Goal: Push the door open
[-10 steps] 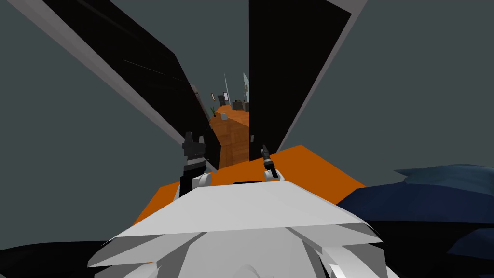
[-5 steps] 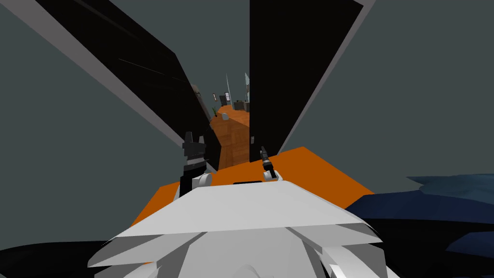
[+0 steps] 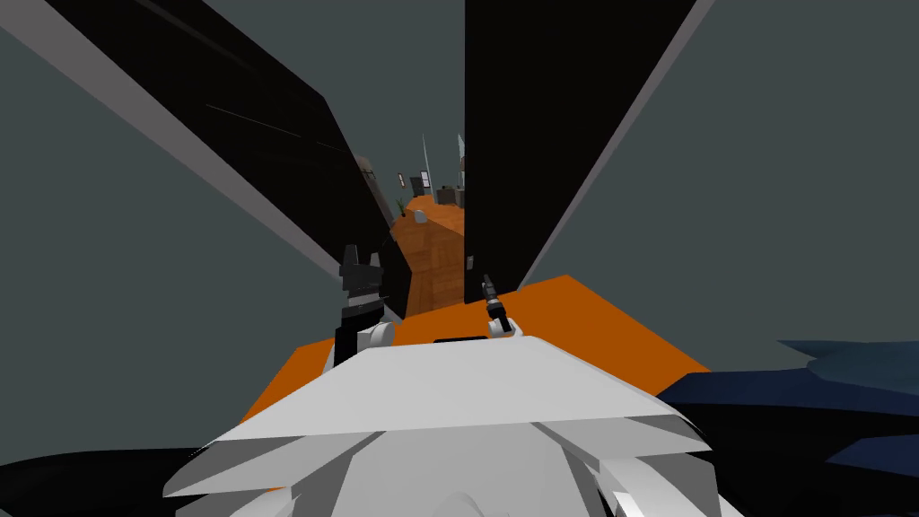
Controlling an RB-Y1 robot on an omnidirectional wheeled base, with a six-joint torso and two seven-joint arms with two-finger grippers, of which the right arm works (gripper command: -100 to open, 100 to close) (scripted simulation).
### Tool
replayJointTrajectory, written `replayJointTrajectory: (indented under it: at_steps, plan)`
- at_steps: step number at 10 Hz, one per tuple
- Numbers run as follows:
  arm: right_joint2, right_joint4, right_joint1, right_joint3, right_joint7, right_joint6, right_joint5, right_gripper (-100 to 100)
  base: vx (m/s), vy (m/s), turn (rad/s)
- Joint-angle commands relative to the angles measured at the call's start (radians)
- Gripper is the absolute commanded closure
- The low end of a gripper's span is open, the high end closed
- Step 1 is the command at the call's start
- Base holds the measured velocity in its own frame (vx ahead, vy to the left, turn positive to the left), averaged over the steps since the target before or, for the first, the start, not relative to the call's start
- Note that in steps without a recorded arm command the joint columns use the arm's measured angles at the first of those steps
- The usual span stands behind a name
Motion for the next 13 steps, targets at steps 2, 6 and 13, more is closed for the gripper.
replayJointTrajectory:
  at_steps: [2,6,13]
  plan:
    - [0.008,0.06,-0.022,0.0,0.0,-0.013,0.001,-100,0.058,-0.035,0.035]
    - [0.025,0.149,-0.054,0.002,0.002,-0.03,0.003,-100,0.088,-0.04,0.042]
    - [0.053,0.272,-0.098,0.005,0.004,-0.051,0.006,-100,0.099,-0.046,0.035]
